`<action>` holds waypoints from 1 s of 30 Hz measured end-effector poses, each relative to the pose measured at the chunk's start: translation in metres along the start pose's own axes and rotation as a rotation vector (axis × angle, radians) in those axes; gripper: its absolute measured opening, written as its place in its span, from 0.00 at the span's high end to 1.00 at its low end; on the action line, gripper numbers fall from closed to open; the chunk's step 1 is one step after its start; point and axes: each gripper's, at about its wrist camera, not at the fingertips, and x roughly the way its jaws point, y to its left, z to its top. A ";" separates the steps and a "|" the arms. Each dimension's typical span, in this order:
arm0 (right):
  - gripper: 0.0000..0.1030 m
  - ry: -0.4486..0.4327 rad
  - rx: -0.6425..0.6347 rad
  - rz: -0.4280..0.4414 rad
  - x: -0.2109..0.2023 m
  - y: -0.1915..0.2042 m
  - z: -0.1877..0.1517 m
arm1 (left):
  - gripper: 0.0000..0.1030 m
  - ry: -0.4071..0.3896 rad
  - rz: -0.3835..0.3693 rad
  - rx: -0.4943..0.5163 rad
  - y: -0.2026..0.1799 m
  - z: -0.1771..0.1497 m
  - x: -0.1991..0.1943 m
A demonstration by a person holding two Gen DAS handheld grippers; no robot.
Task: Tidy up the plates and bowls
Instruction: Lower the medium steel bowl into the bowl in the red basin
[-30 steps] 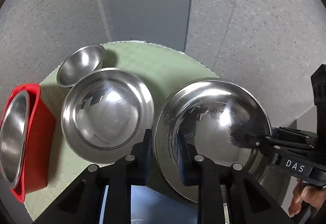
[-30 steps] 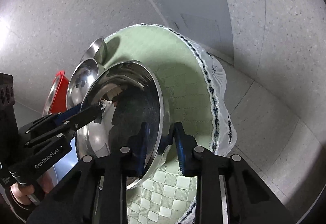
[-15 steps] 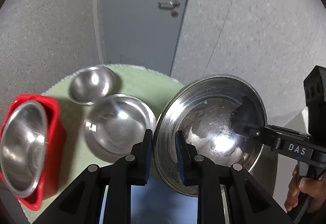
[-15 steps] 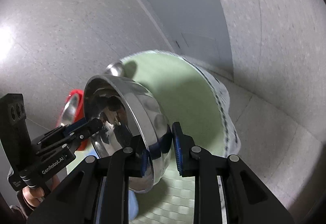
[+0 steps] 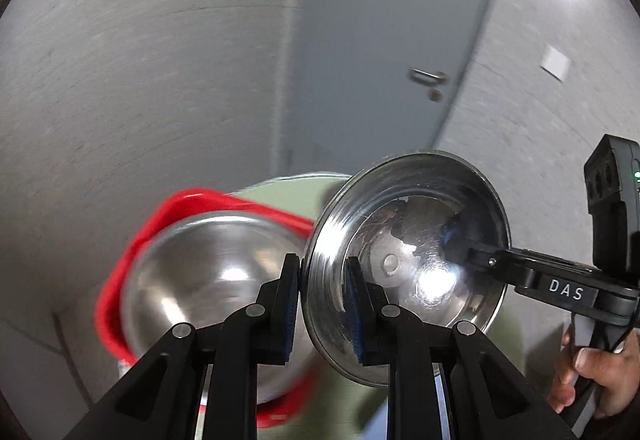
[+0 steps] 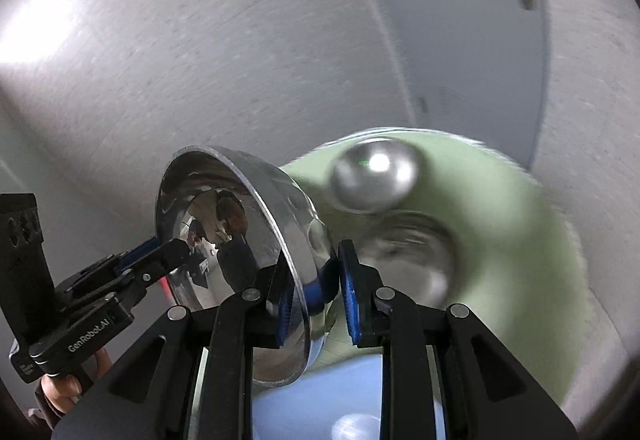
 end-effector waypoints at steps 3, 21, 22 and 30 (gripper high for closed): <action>0.79 0.045 -0.025 0.024 0.032 0.028 0.006 | 0.83 0.008 0.038 -0.045 0.037 -0.004 -0.008; 0.79 0.235 -0.128 -0.112 0.151 0.064 -0.014 | 0.83 0.178 0.112 -0.101 0.110 -0.010 0.020; 0.79 0.241 -0.129 -0.115 0.154 0.064 -0.015 | 0.83 0.182 0.116 -0.102 0.111 -0.008 0.022; 0.79 0.238 -0.119 -0.106 0.154 0.059 -0.011 | 0.82 0.201 0.134 -0.098 0.106 0.003 0.043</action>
